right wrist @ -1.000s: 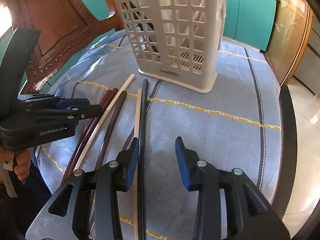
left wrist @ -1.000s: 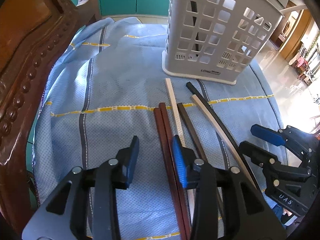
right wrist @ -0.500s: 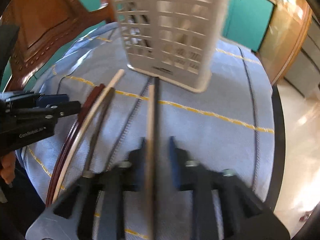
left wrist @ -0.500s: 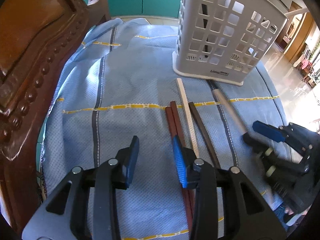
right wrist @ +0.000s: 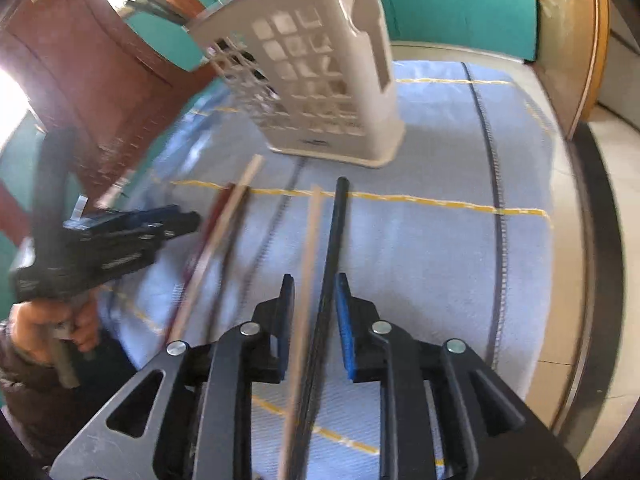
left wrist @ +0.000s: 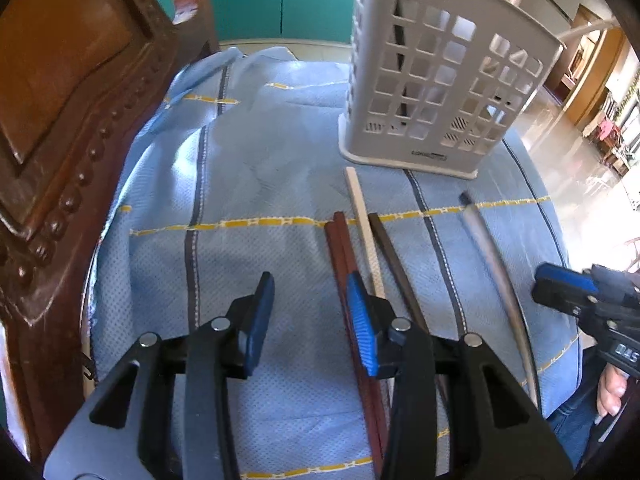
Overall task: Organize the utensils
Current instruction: 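Grasp a dark red chopstick with the left tool while the right tool grasps a black chopstick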
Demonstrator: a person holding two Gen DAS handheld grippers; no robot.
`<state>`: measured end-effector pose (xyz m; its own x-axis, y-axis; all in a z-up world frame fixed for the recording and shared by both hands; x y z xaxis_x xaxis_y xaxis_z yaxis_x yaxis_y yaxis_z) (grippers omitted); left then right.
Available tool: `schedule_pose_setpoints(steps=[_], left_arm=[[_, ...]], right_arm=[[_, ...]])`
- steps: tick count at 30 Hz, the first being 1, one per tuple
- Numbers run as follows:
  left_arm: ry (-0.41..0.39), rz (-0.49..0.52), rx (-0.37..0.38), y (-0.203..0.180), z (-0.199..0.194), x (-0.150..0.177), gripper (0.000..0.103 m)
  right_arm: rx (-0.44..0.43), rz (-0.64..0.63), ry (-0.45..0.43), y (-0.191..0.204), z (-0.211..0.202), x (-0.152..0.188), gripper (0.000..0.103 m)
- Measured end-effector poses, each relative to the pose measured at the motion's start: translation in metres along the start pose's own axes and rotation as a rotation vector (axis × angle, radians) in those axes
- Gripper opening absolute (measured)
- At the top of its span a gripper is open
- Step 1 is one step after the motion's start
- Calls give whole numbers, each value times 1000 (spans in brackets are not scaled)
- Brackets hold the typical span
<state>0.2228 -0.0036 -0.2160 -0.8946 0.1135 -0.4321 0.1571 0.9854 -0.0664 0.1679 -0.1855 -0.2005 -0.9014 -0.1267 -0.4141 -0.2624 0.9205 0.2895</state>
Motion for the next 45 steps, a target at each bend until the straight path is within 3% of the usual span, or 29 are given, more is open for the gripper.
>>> schedule_pose_setpoints(steps=[7,15,20,21,24,32,35,45], left_arm=[[19,8,0,-6,7,2,40],[34,23,-11,-10,17,-1,47],[20,53,-29,-17,16,3,31],[19,55,-19,-19,15,3,16],[16,29,-7,-17,11,5,15],[-41,15,51,-6,-15,8,15],[-53,0,49,1,-22,9,23],[14,-12,22,7,0,10,29]], right_arm=[[150,-74,16,12,18,-2,23],[160,-75,18,11,26,-5,32],[165,-84,16,14,22,-2,34],[163,-83,15,14,23,-2,35],[163,-83,14,12,22,-1,36],[166,-58,10,9,23,-4,43],[172,-50,6,10,24,-5,44],[217,-43,-11,8,26,-8,45]])
Point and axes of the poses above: each gripper's, at about its wrist camera, not at the fingertips, and z roughly the way its jaws point, y to its left, x to its underside, the point moved 3 cm from there along z, roughly the way its jaws point, and after that the axes turned 4 degrees about y, right-handed, at the moved point
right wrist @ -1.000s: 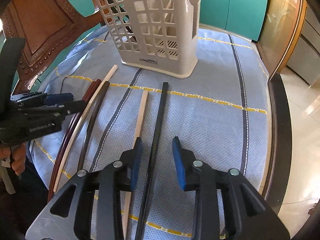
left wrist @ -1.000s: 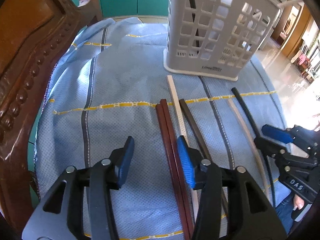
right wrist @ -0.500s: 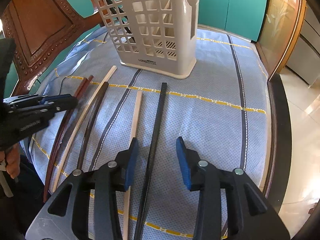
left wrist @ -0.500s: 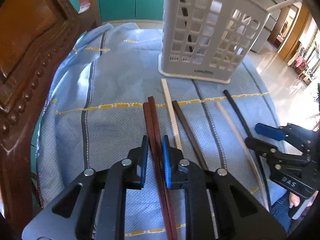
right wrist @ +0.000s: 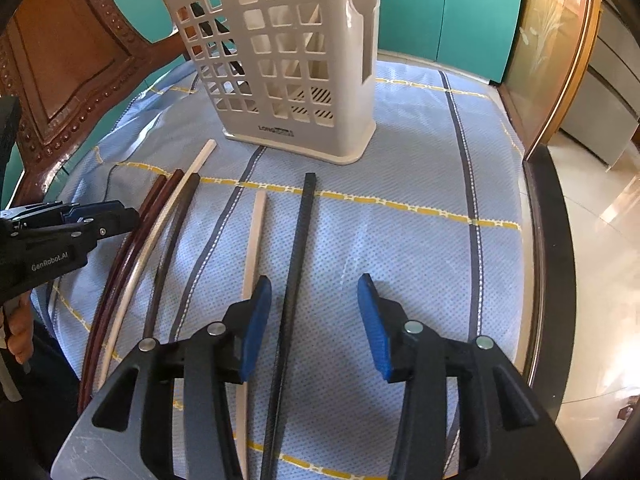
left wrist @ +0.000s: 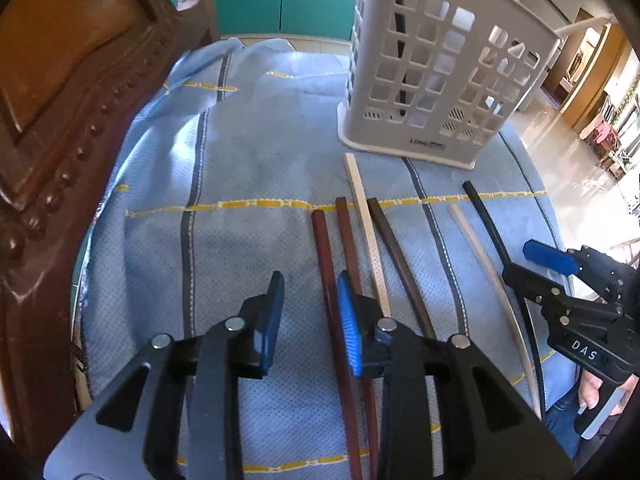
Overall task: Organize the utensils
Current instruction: 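Grasp a dark red chopstick with the left tool while the right tool grasps a black chopstick, then lift both held chopsticks up over the white holder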
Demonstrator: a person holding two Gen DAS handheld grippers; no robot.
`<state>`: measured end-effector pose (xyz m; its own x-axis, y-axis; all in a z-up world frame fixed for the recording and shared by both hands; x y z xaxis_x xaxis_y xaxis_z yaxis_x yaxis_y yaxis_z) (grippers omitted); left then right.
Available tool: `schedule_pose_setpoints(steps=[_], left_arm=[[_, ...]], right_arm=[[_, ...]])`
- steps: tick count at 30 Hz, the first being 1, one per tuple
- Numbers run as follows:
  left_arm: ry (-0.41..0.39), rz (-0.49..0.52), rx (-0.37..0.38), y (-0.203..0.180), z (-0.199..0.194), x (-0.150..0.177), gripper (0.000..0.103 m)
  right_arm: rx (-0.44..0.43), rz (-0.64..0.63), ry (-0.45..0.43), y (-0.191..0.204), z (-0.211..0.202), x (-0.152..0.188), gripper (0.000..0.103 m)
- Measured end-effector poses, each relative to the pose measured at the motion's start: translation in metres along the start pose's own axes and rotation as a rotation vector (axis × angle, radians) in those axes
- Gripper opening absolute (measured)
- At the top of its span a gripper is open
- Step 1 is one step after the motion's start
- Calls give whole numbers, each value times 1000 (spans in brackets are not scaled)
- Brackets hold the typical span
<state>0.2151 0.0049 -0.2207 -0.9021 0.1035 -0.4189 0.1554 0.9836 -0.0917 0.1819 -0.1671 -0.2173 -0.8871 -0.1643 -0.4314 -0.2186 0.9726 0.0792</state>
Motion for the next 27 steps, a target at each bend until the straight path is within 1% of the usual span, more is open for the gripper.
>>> schedule_pose_setpoints(steps=[4,7,8,10,11,12,13,14,15,16,18,19,22,25,27], left_arm=[[14,14,-27,-6,9,0,30],[10,36,-65,-12,9,0,31],[7,41,-73,-14,10,1,31],[2,44,-95,-17,8,3,39],[-4,42,-113,-18,8,2,40],[-7,42,-118,-18,7,3,41],[-9,43,-119,-19,7,3,40],[-11,41,-113,-19,7,2,37],[-12,32,-77,-19,6,2,23],[-15,25,-73,-20,5,2,14],[-22,20,-74,-19,4,2,9],[-25,13,-69,-18,4,2,8],[-56,-2,-57,-16,-3,0,7],[-136,11,-49,-18,-32,0,7],[-193,17,-37,-22,-56,0,7]], right_arm=[[16,-5,-6,0,1,0,45],[50,-13,-12,-1,2,0,44],[70,-35,-11,2,4,-1,44],[100,-63,-24,8,6,-2,44],[100,-73,-26,12,8,-3,44],[95,-79,-26,14,9,-5,40],[66,-82,-24,17,11,-7,33],[47,-82,-21,19,11,-7,17],[33,-86,-15,21,11,-8,8],[21,-85,-13,22,11,-8,8],[-3,-82,-20,24,10,-7,6],[-11,-84,-28,25,8,-6,6],[-37,-78,-110,23,-14,-7,6],[-85,-56,-195,15,-45,-6,6],[-123,-43,-275,7,-75,-7,6]])
Point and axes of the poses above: each gripper's, at about its wrist camera, not at the fingertips, and z roughly the way its jaws point, y to its left, x to its underside, the point moved 3 cm from there along z, roughly the way its jaws point, and after that the axes turned 4 degrees about y, right-handed, at the moved point
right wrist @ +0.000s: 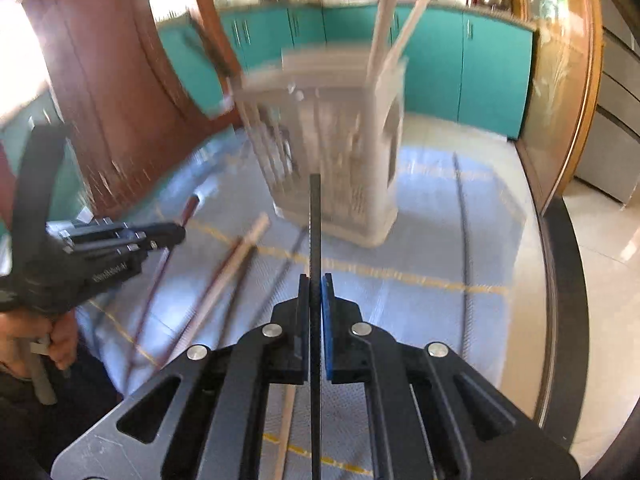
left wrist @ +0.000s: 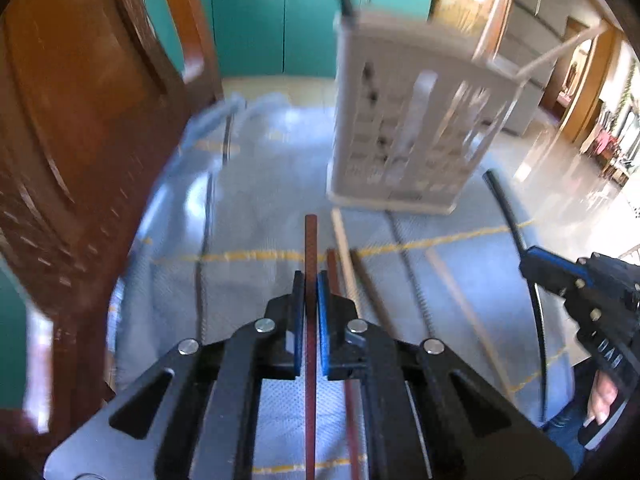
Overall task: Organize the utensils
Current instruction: 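Lift both held chopsticks up over the white holder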
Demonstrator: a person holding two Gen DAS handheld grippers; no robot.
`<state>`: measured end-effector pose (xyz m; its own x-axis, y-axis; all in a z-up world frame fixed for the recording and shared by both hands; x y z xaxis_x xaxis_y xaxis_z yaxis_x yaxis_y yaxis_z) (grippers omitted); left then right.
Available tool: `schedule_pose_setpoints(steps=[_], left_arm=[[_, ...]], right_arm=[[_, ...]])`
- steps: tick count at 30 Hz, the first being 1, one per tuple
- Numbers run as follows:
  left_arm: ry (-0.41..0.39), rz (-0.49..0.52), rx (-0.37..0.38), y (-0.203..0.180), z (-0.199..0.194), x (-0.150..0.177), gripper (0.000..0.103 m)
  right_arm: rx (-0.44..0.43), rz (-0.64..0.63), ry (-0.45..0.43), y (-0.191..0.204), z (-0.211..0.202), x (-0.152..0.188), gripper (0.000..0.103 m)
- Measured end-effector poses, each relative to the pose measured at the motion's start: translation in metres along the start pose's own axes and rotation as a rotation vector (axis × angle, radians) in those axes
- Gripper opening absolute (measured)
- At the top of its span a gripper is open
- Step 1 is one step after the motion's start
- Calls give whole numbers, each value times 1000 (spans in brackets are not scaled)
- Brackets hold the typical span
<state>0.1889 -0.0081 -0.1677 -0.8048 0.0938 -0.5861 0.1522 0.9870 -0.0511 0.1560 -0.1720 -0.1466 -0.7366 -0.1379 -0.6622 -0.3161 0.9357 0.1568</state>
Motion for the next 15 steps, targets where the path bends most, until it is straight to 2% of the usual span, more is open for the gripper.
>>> schedule_pose_setpoints(steps=[8,10,15], left_arm=[[-184,32,30,-14,-79,-22,7],[-235,40,65,-17,-103,-36,7],[-344,66,125,-21,-153,-80,7]], right_arm=[[-114,9,-199,-3,-84,-36,6],[-142,11,-235,-2,-98,-47,6],[-191,17,-342,6,-126,-102,6]])
Point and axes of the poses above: each gripper's, at about its wrist camera, not at the fingertips, and z roughly the way its jaws point, y to its left, x to its underside, the point moved 3 cm from there along z, roughly the way its jaws point, and after that the axes turned 4 degrees about y, right-handed, at the moved point
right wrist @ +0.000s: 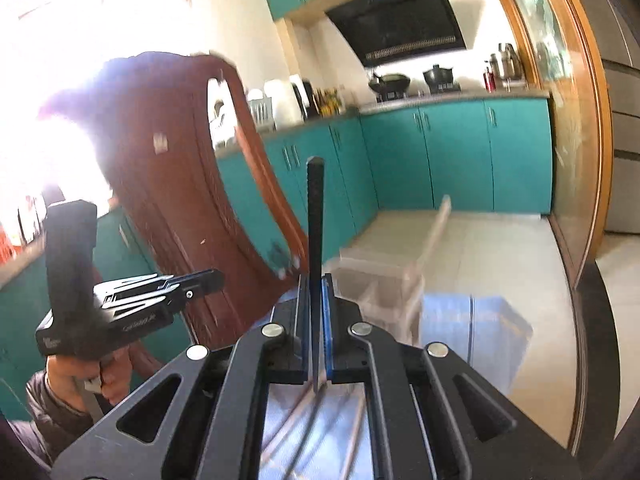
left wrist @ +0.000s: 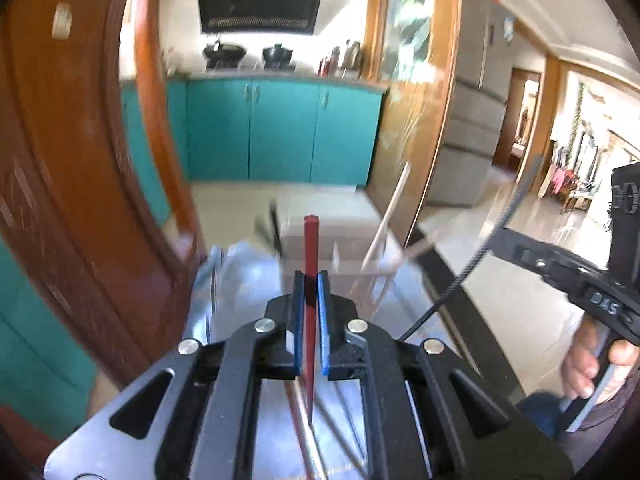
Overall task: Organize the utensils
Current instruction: 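Lift both held chopsticks up over the white holder, then lower both chopsticks into the white holder and open both tools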
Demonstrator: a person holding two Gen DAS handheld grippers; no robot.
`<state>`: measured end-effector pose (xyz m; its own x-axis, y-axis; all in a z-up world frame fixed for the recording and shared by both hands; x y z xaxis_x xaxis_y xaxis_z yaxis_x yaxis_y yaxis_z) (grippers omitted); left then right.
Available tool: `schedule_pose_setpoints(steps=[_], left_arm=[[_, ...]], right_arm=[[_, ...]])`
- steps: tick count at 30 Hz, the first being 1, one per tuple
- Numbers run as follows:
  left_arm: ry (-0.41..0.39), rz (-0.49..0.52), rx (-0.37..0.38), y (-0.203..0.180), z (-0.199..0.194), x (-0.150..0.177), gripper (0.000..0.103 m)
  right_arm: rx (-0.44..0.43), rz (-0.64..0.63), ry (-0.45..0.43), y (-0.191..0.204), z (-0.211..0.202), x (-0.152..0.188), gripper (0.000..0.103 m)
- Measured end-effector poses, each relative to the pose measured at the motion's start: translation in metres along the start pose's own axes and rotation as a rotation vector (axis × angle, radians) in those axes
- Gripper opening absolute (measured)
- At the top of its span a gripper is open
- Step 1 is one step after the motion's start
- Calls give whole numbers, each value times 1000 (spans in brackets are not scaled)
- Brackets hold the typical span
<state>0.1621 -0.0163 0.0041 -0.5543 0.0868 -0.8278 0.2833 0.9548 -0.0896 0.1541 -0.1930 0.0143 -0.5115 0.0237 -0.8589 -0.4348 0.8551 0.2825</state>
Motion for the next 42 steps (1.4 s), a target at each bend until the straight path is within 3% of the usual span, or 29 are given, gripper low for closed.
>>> schedule_pose_setpoints(steps=[7,17,25,32,42], left_arm=[[-97,-19,27,3,-11,-71,7],[-198,-147,14,27,5,-104,7],[-202,-209,29,35,13,-114,7],[-227,-202,46,28,7,-121,7],[-254,-214,28,28,8,-126,7]], right_arm=[[2,41,-70,-7,22,-61,6],[46,181,-167,-51,44,-73,6],[122,152,-110,-62,70,-62,6],[132,163,-44,-67,92,-47,6],[131,129,-29,-58,94,-47,6]])
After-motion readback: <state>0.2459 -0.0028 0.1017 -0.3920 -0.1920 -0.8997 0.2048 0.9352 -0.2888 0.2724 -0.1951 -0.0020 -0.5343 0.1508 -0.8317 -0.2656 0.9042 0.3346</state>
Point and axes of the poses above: each gripper's, at about its wrist camera, not at the fingertips, and z roughly the way its jaws point, y to its left, x to its underside, the point moved 3 cm from there along z, roughly the way its jaws point, and after that the axes turned 4 degrees about y, right-handed, at the moved point
